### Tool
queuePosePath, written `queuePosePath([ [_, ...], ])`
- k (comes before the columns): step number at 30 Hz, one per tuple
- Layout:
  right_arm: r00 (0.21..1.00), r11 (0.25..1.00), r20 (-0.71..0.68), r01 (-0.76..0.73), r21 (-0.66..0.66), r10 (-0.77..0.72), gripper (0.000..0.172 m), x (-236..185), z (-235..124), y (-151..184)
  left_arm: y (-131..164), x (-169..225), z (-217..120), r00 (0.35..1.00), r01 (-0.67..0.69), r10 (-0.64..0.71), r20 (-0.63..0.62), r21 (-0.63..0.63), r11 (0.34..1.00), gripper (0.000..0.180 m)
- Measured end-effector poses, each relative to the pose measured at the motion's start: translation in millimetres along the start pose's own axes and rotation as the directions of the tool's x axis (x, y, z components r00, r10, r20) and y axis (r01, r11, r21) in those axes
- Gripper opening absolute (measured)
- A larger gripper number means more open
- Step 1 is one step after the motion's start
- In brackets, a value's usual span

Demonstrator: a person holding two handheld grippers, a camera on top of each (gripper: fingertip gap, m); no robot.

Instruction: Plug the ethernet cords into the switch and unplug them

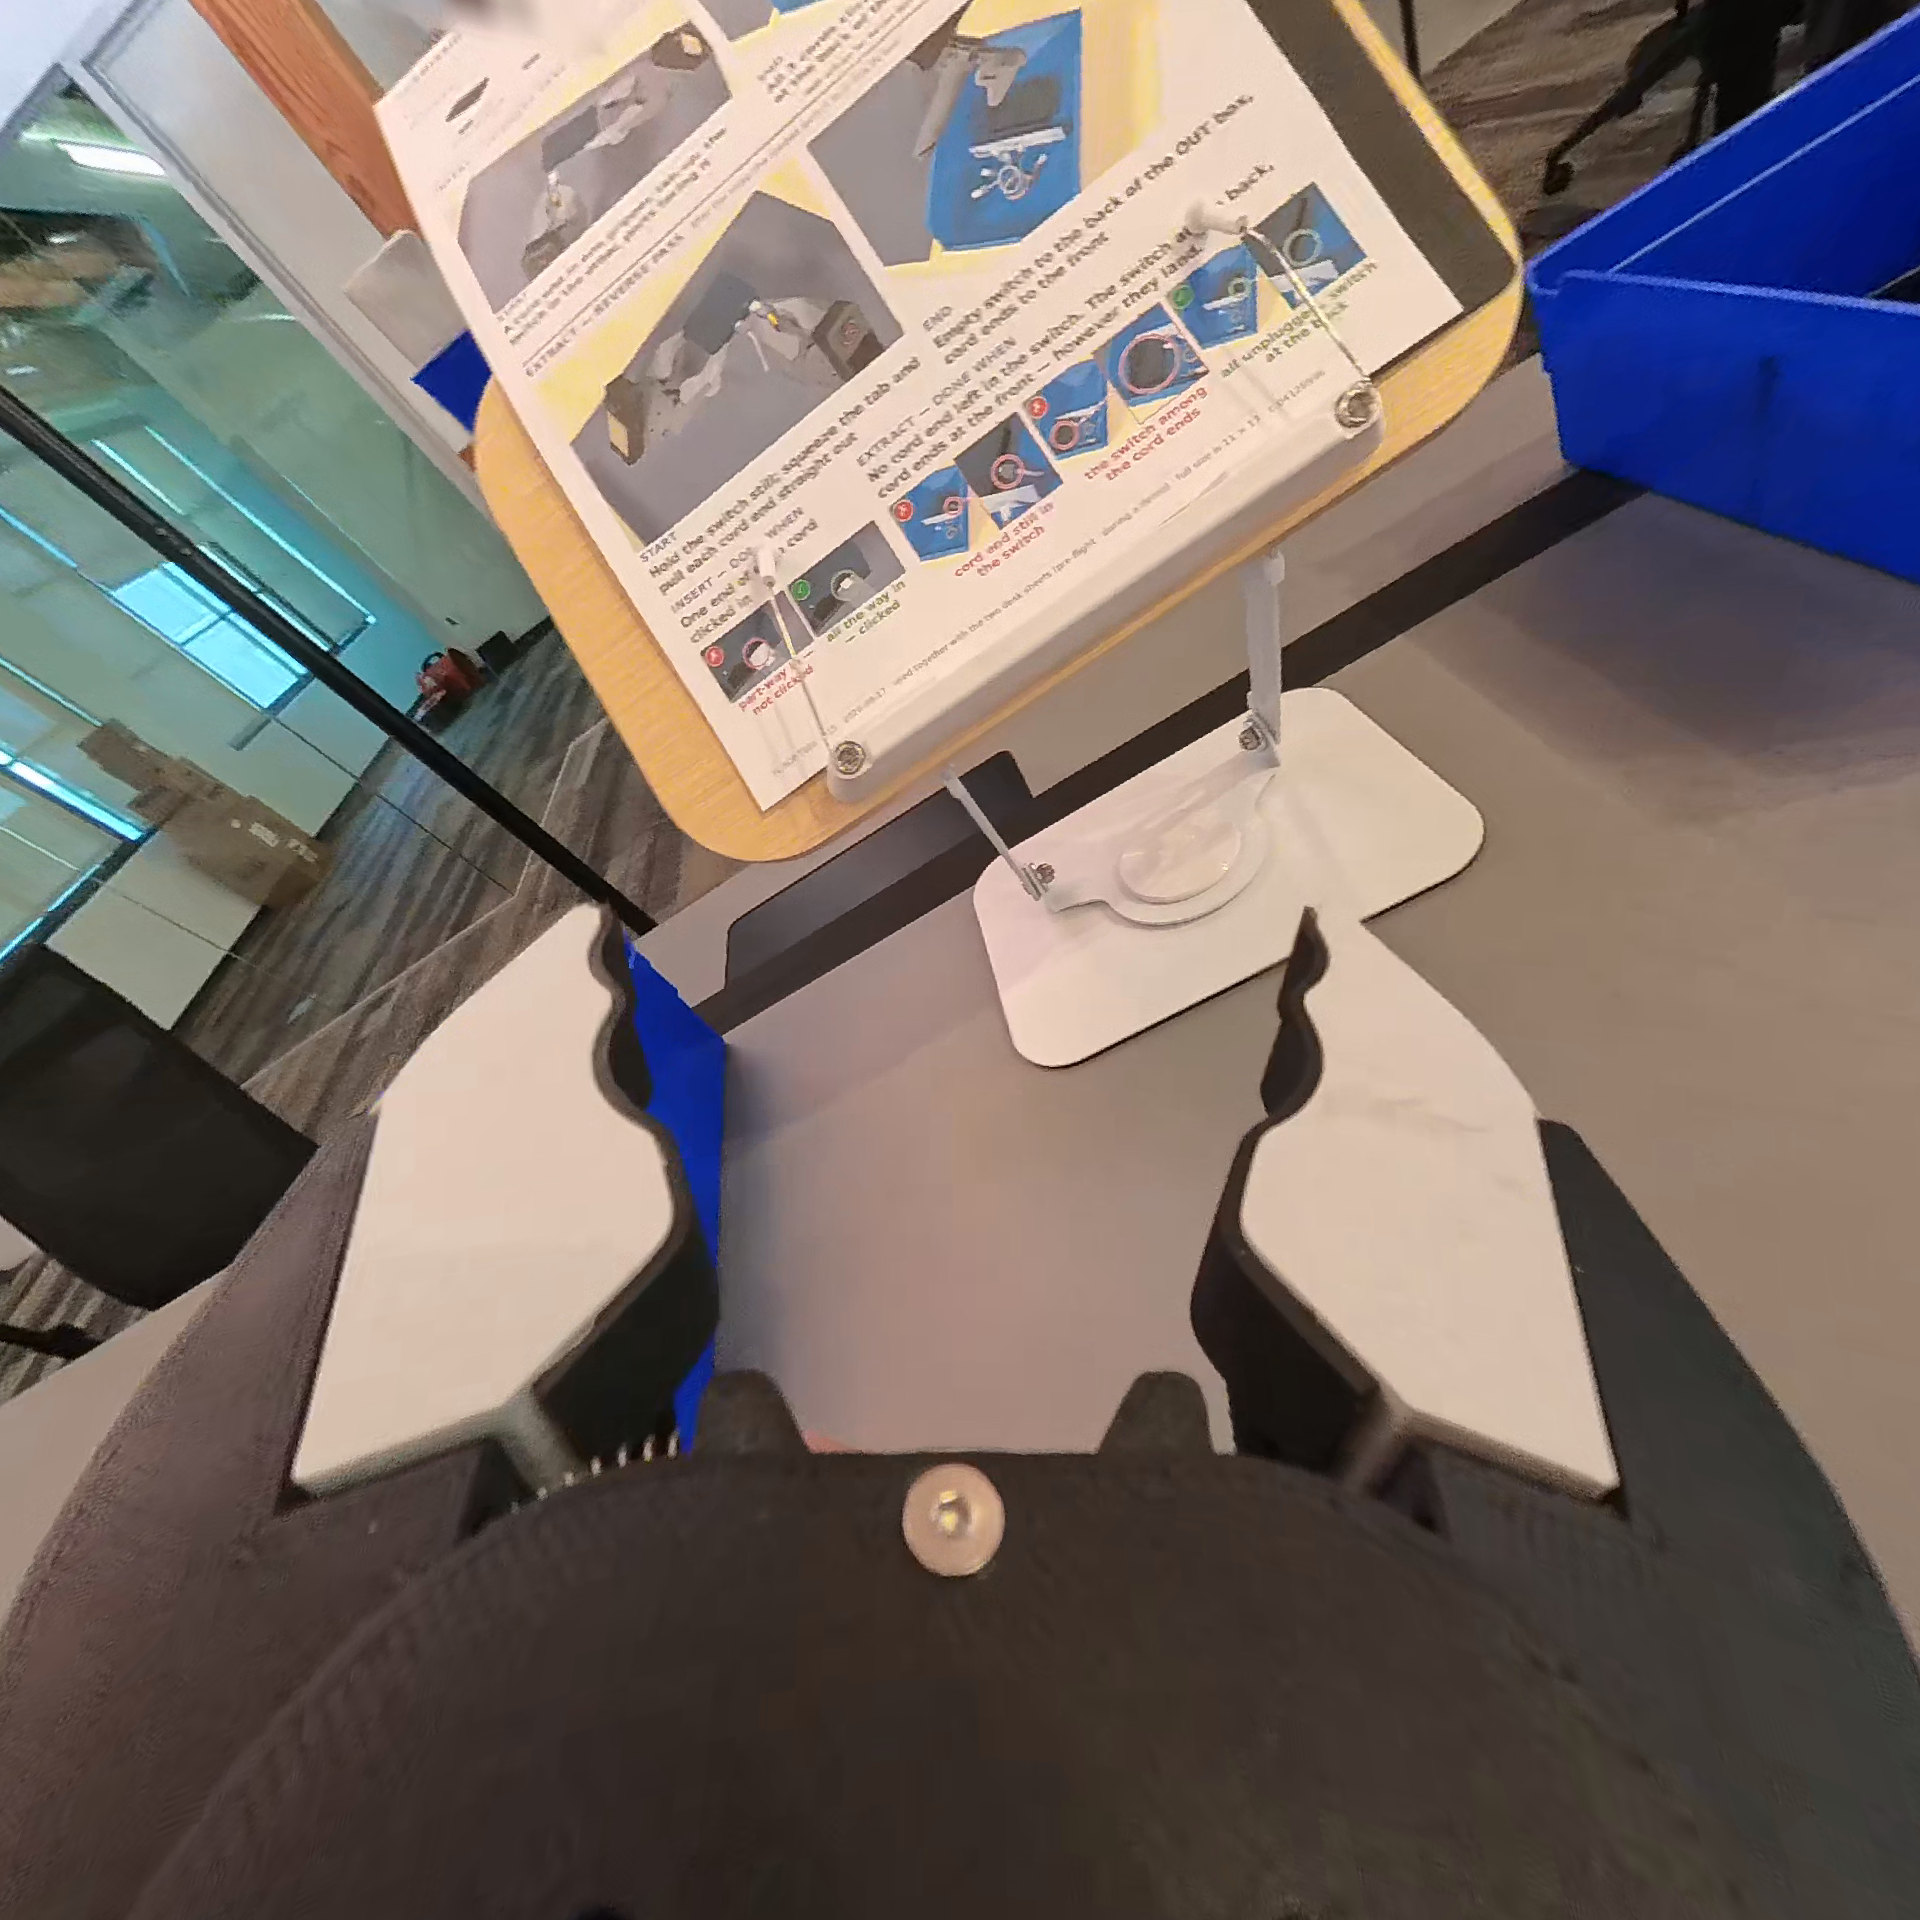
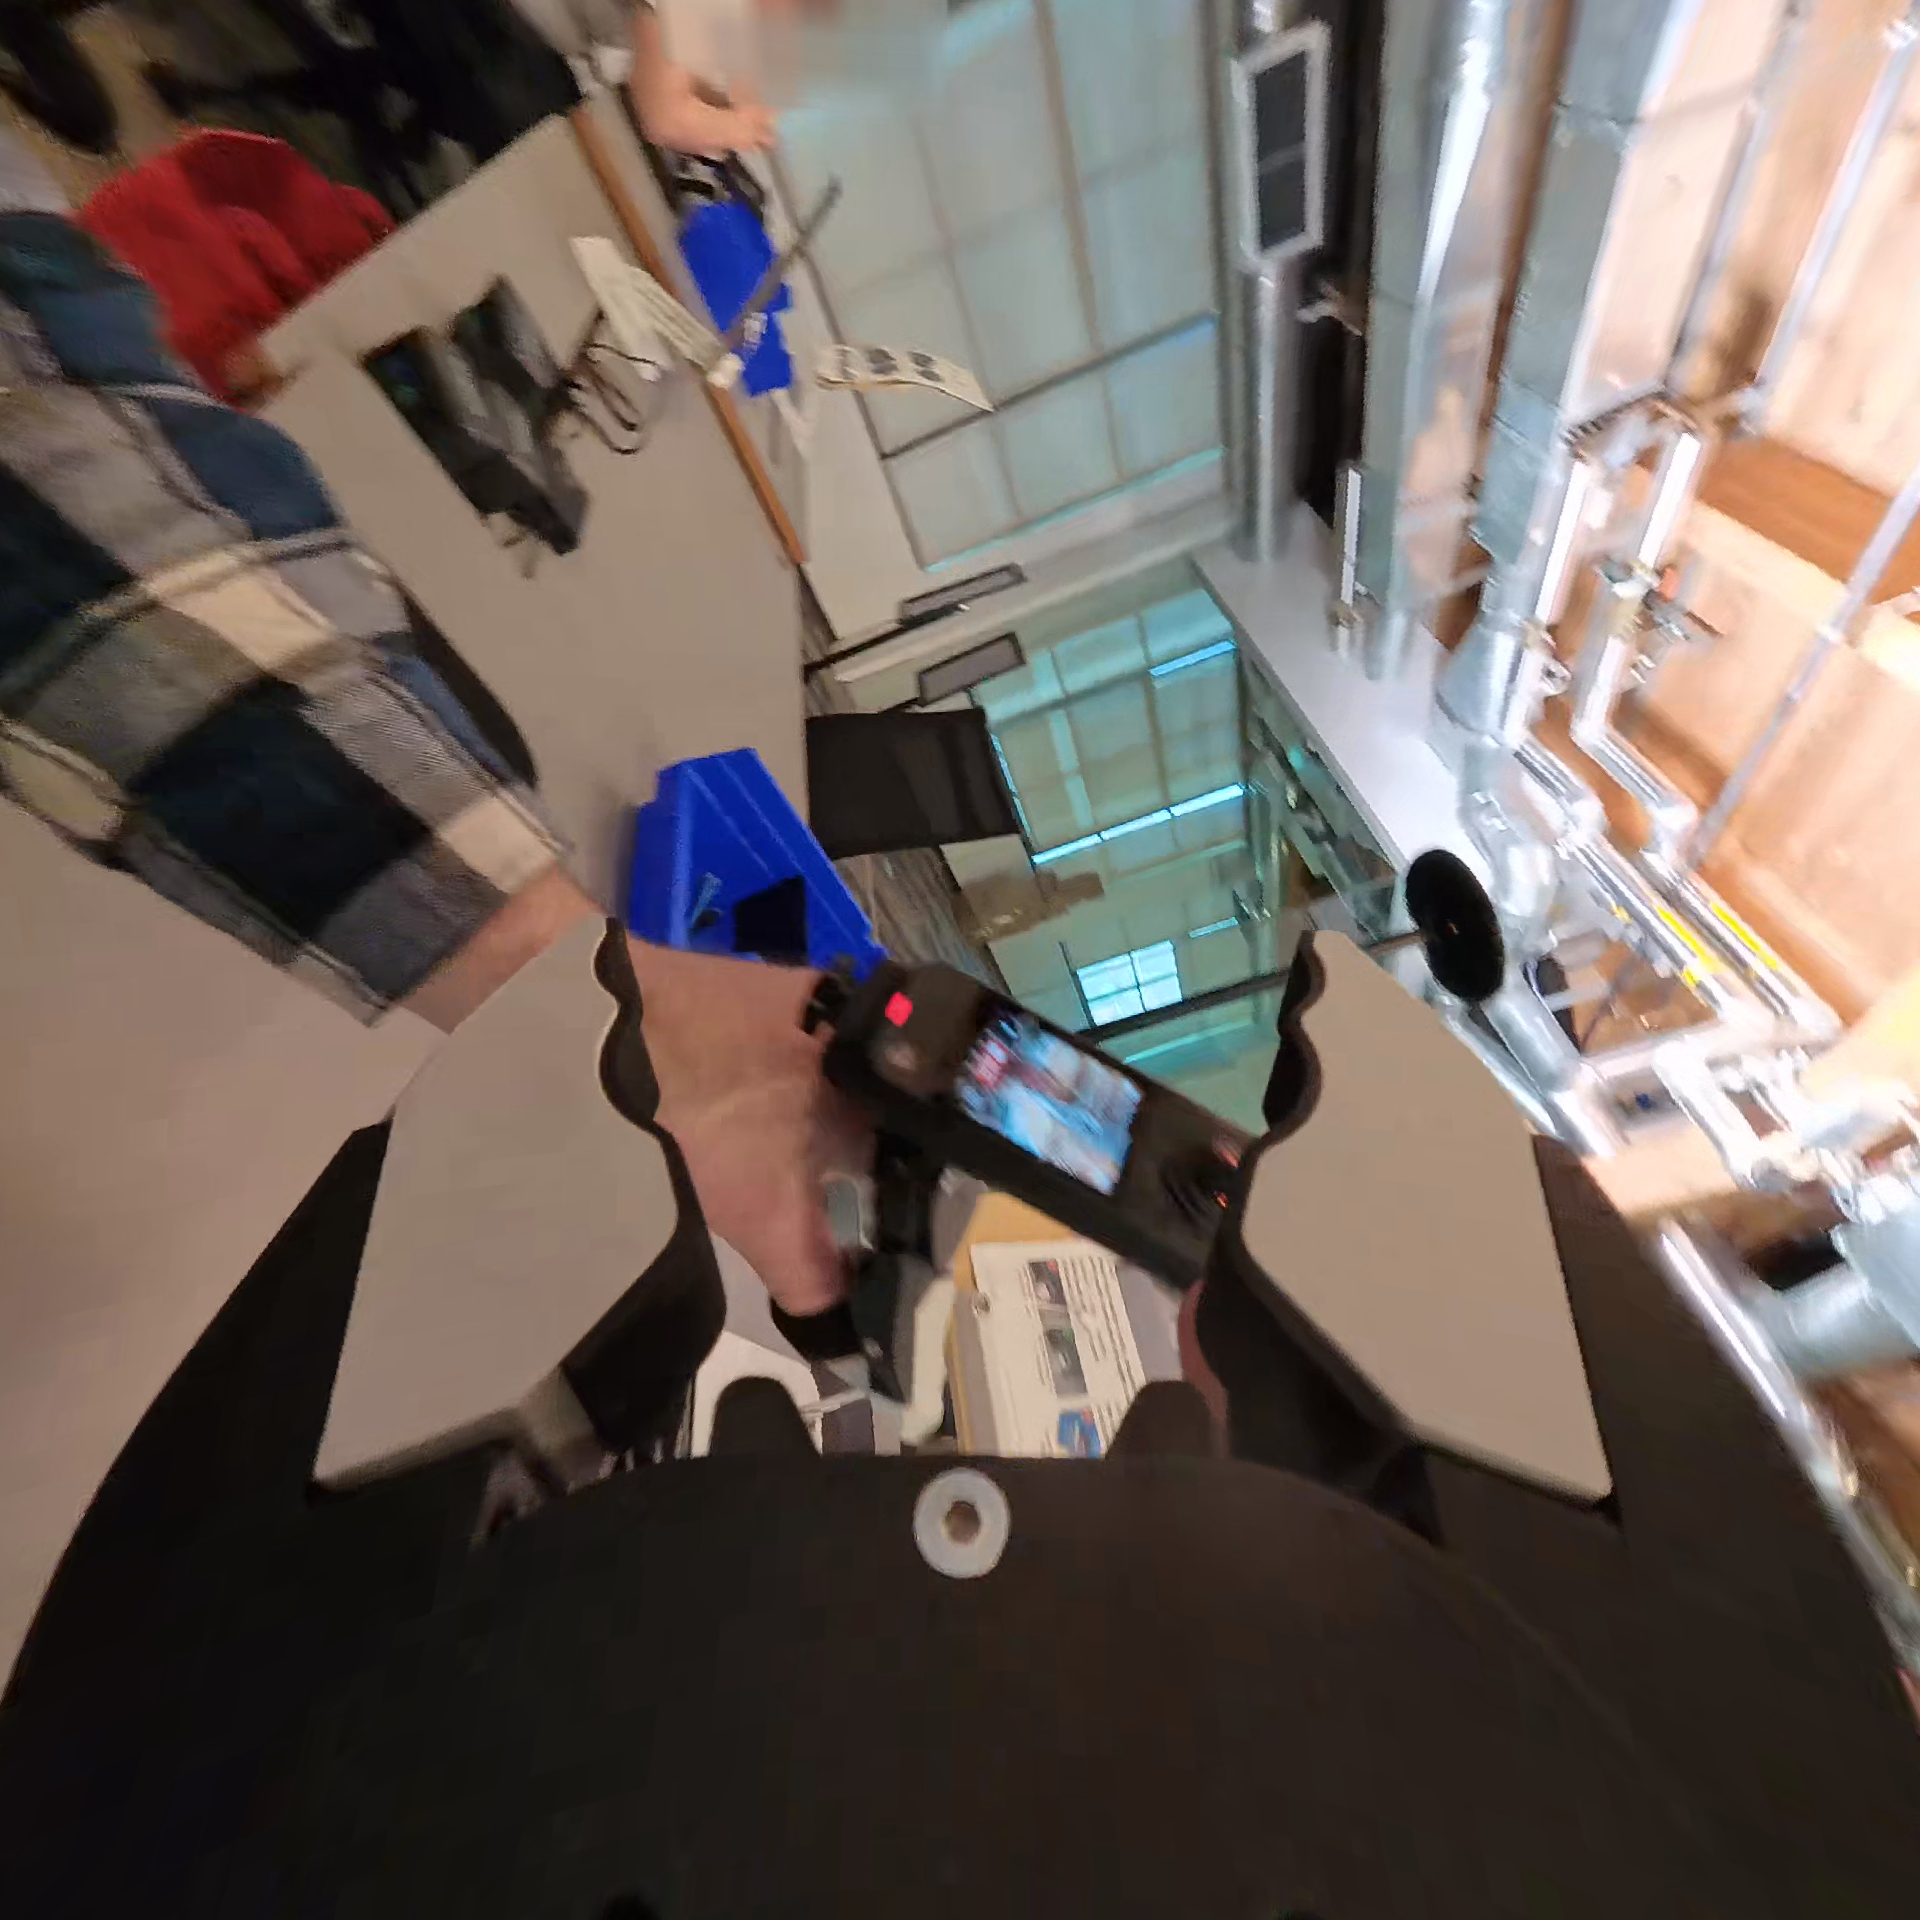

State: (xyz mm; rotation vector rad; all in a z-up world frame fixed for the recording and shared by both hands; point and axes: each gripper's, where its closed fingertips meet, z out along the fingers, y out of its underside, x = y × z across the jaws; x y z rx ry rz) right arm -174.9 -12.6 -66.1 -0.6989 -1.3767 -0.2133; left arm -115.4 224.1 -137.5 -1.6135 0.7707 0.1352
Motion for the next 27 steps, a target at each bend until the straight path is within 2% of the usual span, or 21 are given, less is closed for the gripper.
queuePosePath([
  [3,0.994,0.997,0.088,0.070,0.013,-0.071,0.119,-34,15,-16,-2,8,-1,0.999,-0.040,0.040,0.003,0.010,0.999,0.116],
  [5,0.988,0.994,0.117,0.105,-0.007,-0.104,0.122,-48,23,-15,-5,12,-3,0.997,-0.074,0.074,0.013,0.023,0.997,0.116],
  [8,0.986,0.990,0.105,0.134,-0.048,-0.128,0.131,-54,31,-7,-9,17,-7,0.997,-0.083,0.083,0.007,0.041,0.996,0.115],
  [11,0.983,0.986,0.098,0.159,-0.043,-0.154,0.127,-59,32,-7,-12,19,-10,0.997,-0.079,0.079,0.001,0.051,0.996,0.115],
  [15,0.983,0.983,0.077,0.174,-0.065,-0.169,0.122,-58,33,-6,-12,18,-10,0.997,-0.075,0.075,-0.001,0.049,0.996,0.115],
  [18,0.989,0.983,0.095,0.125,-0.134,-0.112,0.126,-60,38,11,-13,19,-11,0.997,-0.070,0.071,-0.006,0.047,0.996,0.115],
  [23,0.987,0.985,0.066,0.149,-0.087,-0.143,0.124,-52,32,-1,-12,20,-11,0.997,-0.072,0.072,-0.009,0.045,0.996,0.115],
  [27,0.991,0.987,0.001,0.133,-0.094,-0.133,0.123,-27,21,1,-12,15,-10,0.998,-0.061,0.061,-0.004,0.045,0.997,0.115],
])
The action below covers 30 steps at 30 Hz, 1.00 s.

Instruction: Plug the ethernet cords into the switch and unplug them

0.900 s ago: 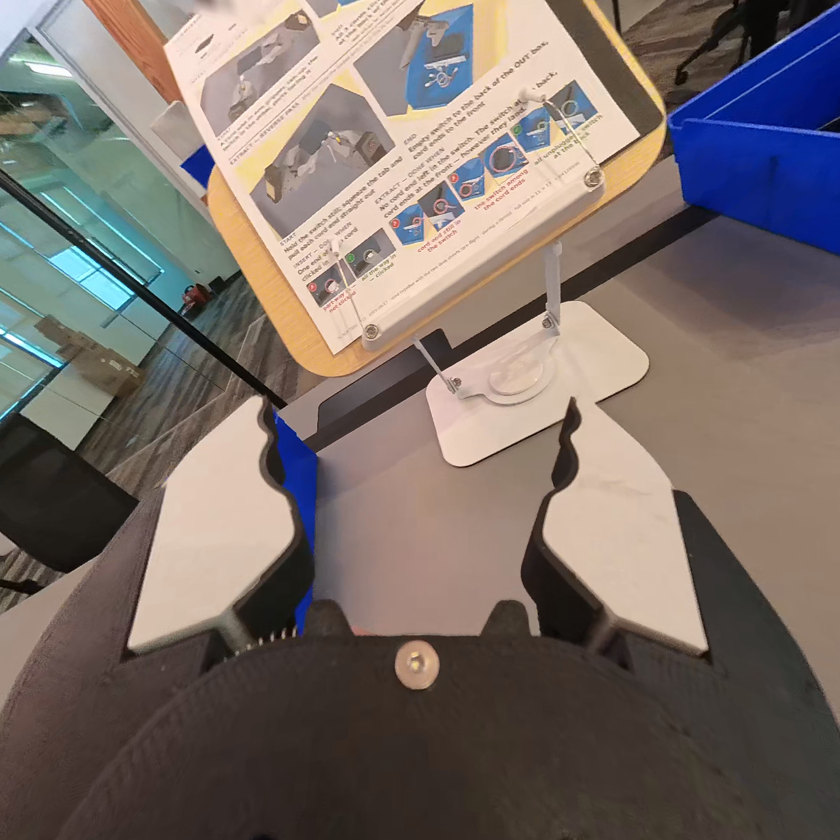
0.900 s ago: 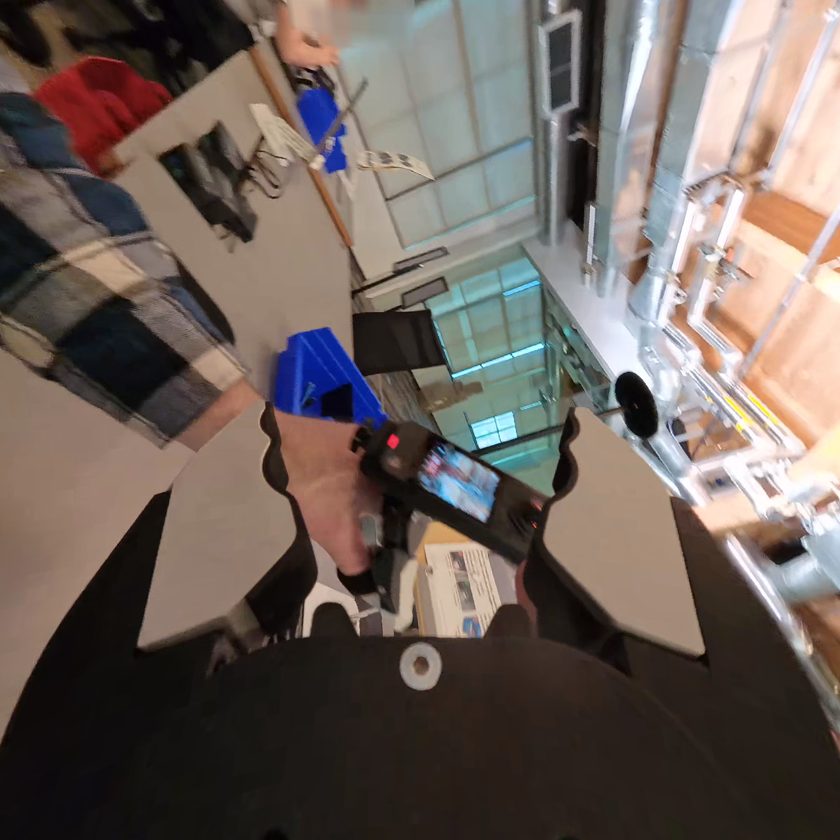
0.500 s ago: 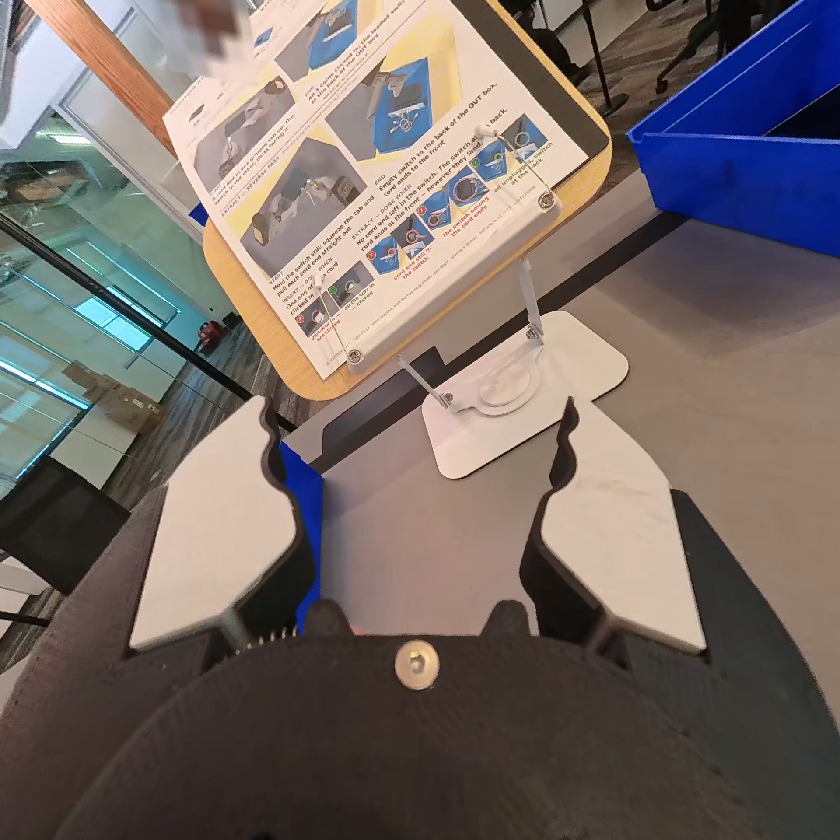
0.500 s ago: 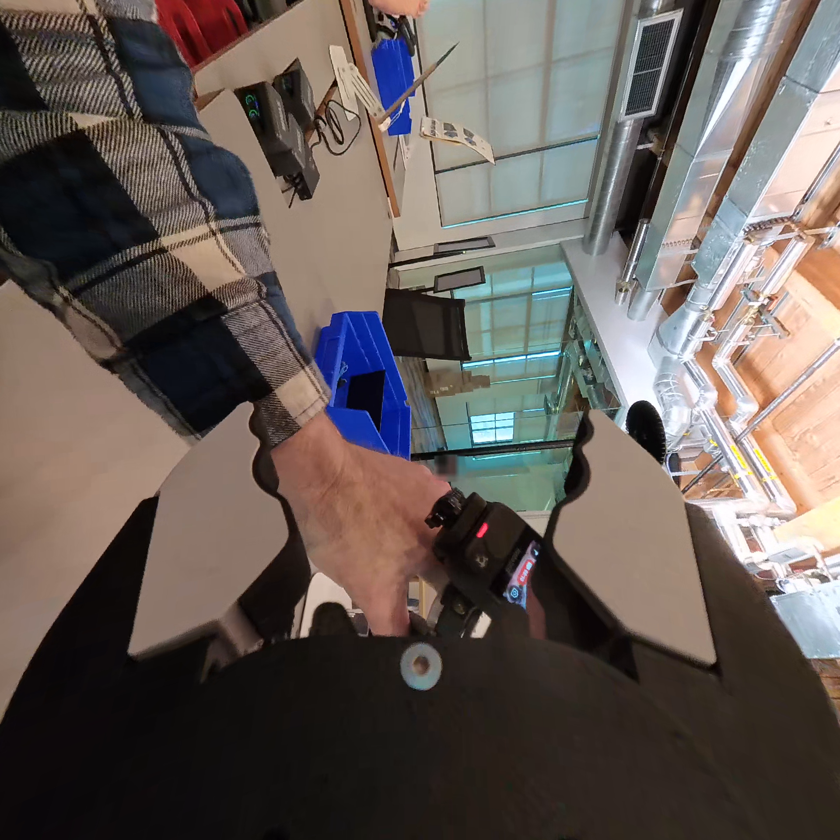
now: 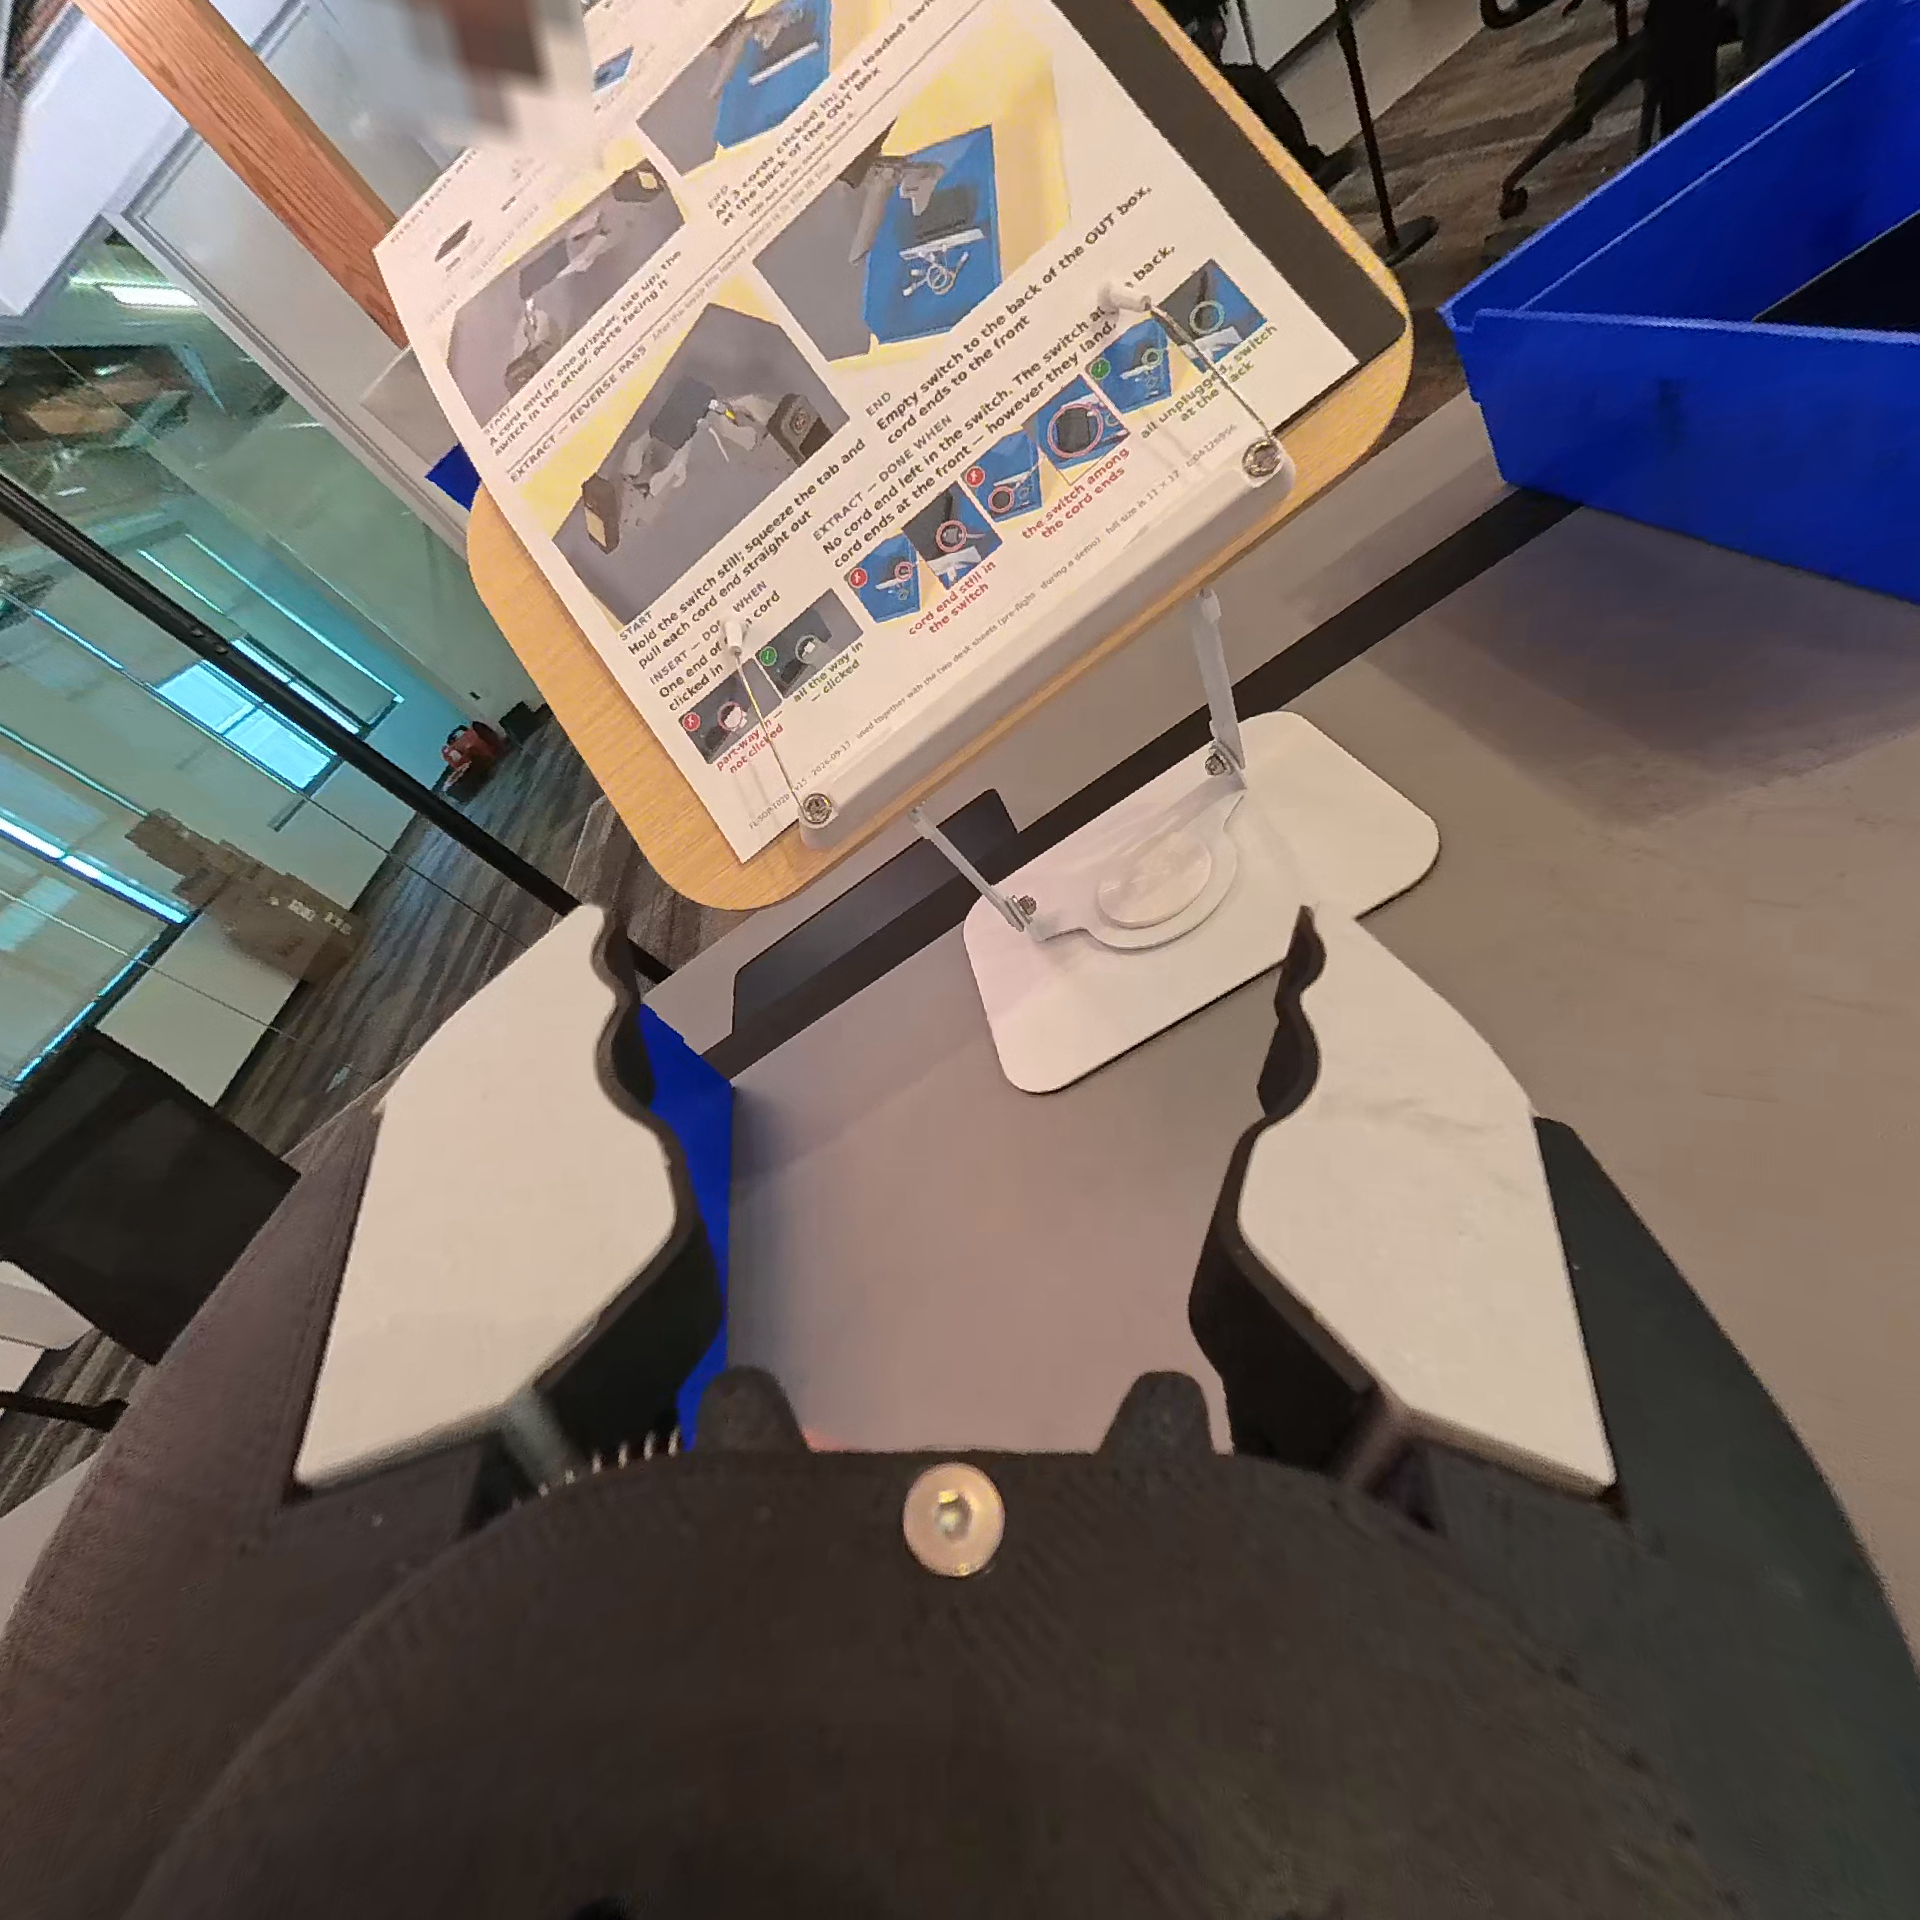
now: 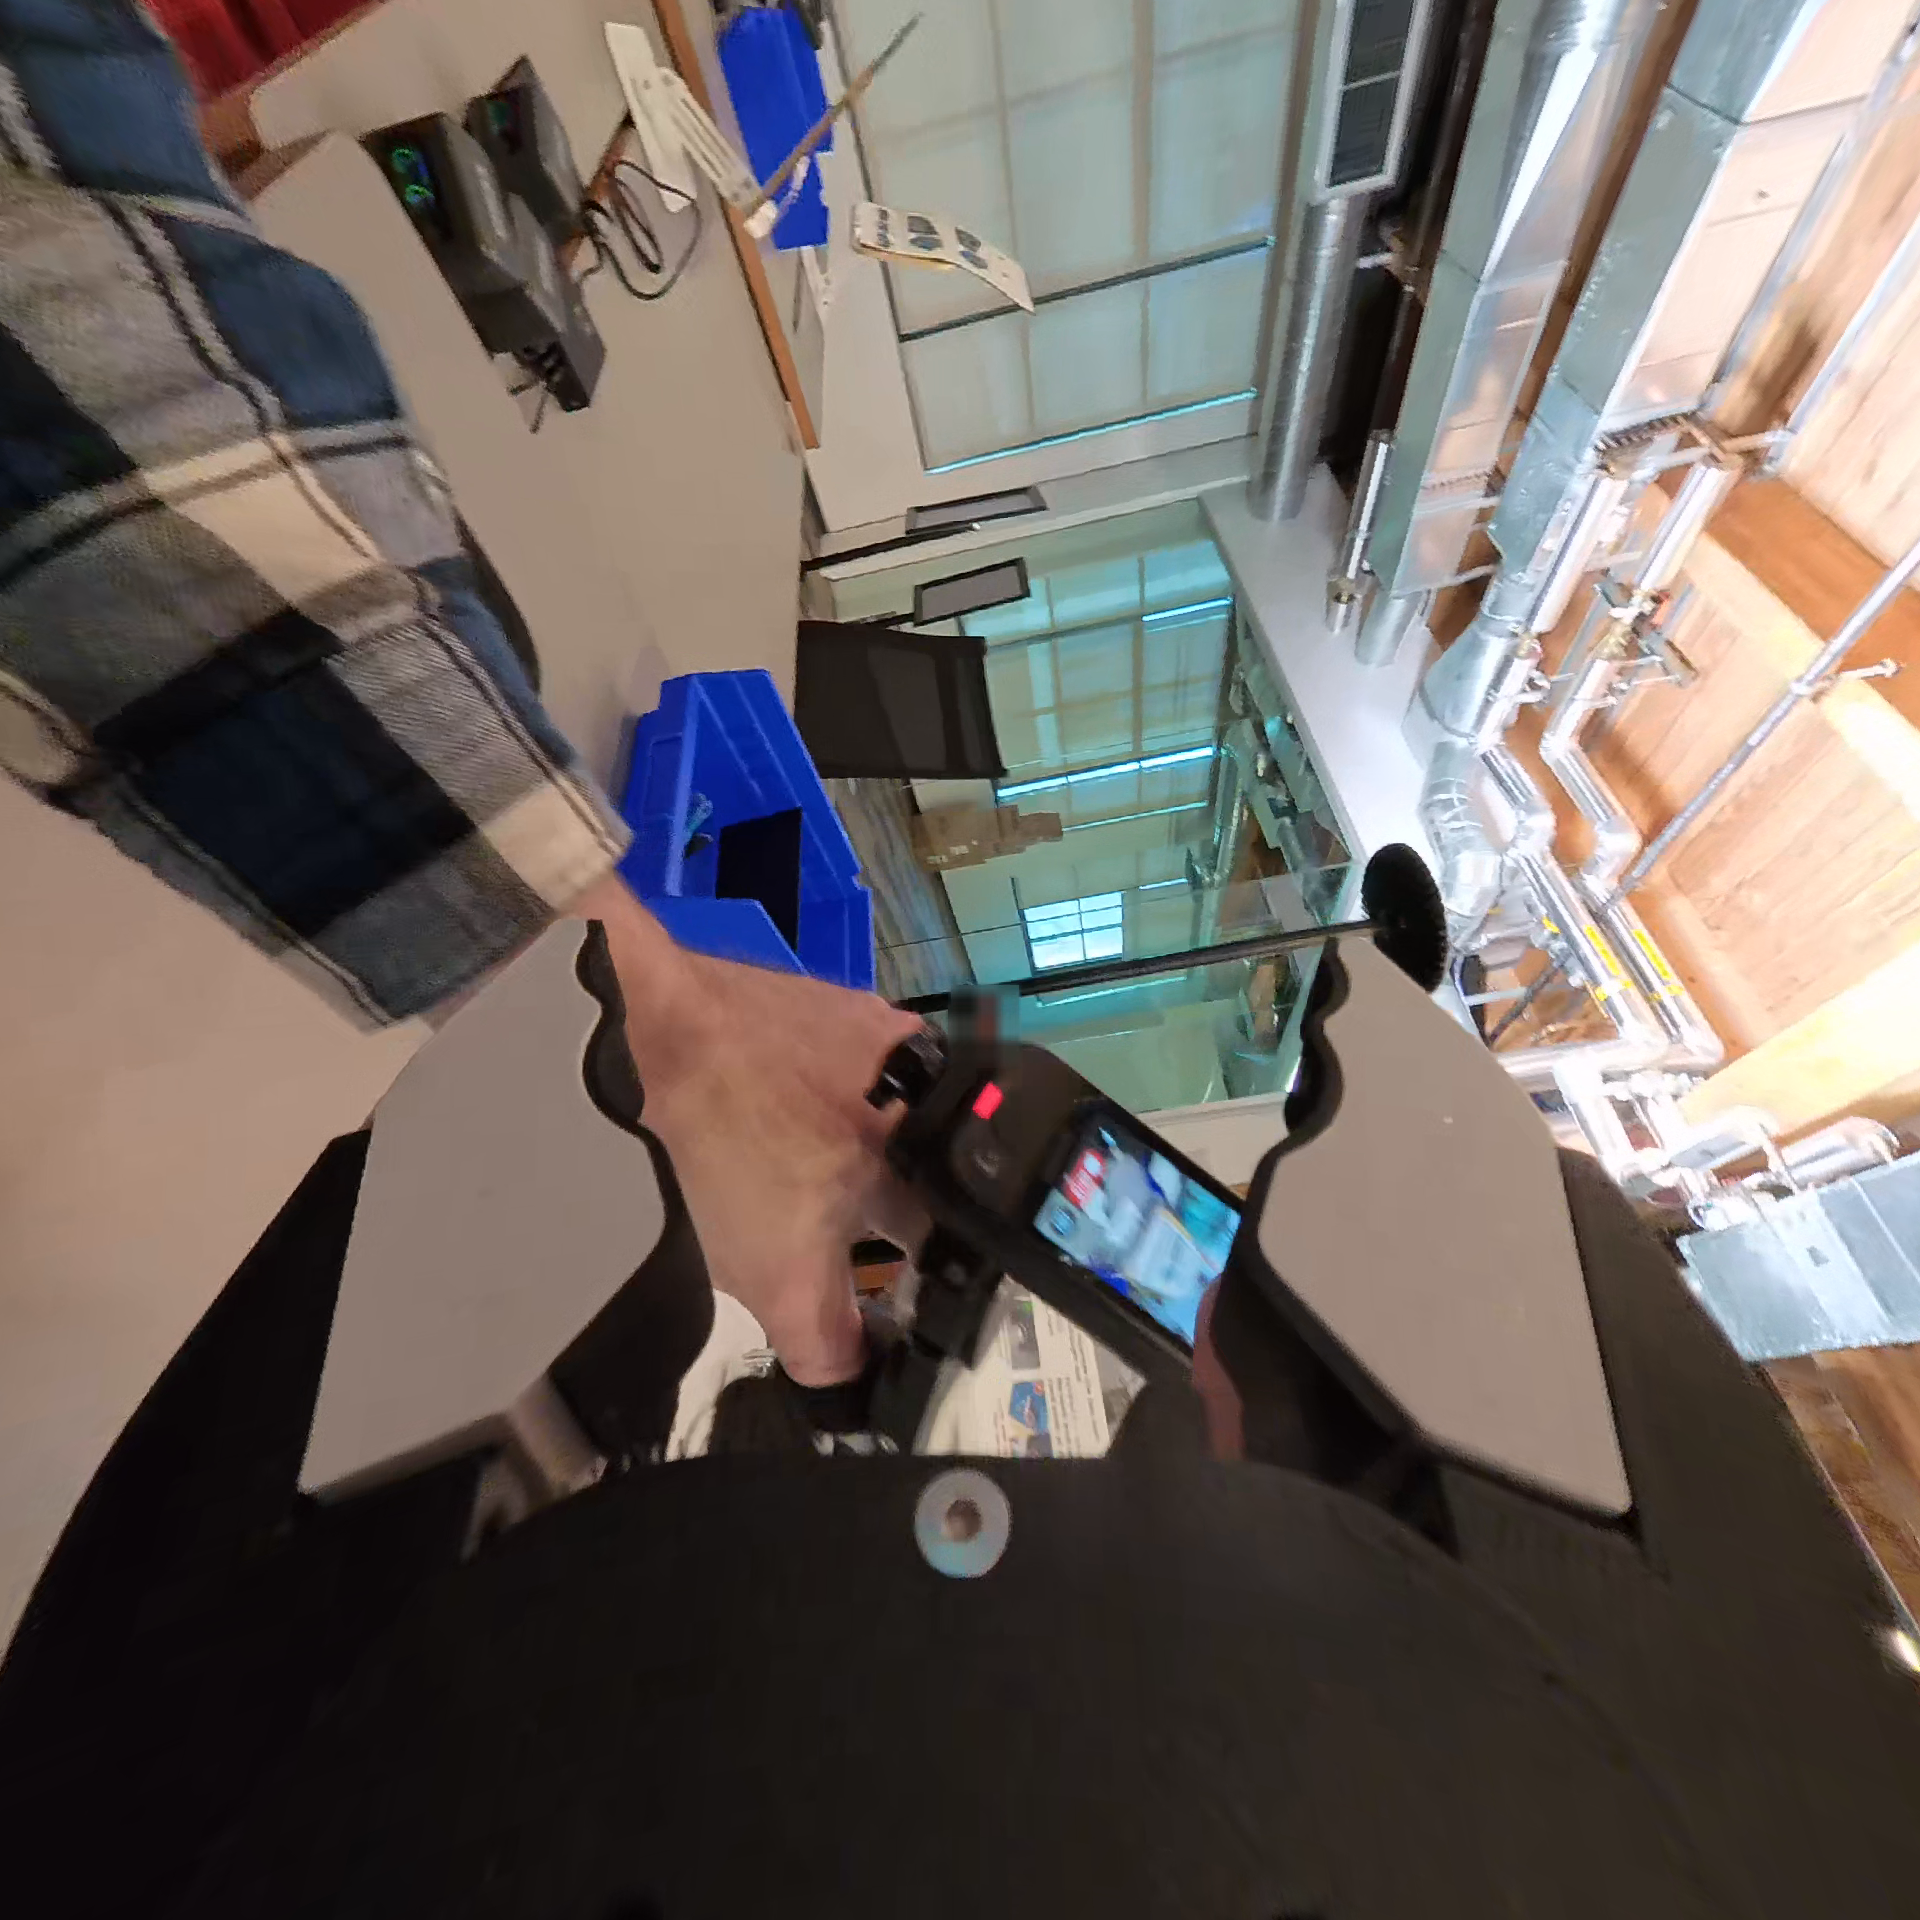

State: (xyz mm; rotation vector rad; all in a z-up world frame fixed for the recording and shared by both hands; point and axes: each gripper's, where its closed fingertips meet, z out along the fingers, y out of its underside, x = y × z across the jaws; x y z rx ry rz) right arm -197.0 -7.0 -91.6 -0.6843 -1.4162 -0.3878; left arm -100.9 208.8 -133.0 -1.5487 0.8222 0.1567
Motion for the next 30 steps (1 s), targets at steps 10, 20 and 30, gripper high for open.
queuePosePath([
  [10,0.942,0.973,-0.265,-0.226,-0.041,0.207,0.113,91,-54,68,3,-24,0,0.993,0.117,-0.116,-0.029,0.022,0.993,0.112],
  [20,0.850,0.650,-0.289,-0.524,-0.550,0.440,0.106,47,-88,258,-103,-39,-107,0.967,0.100,0.080,-0.243,0.647,0.756,0.060],
  [30,0.892,0.529,-0.154,-0.383,-0.757,0.425,0.106,-14,-71,285,-150,111,-254,0.769,-0.131,0.627,-0.126,0.929,0.346,0.079],
])
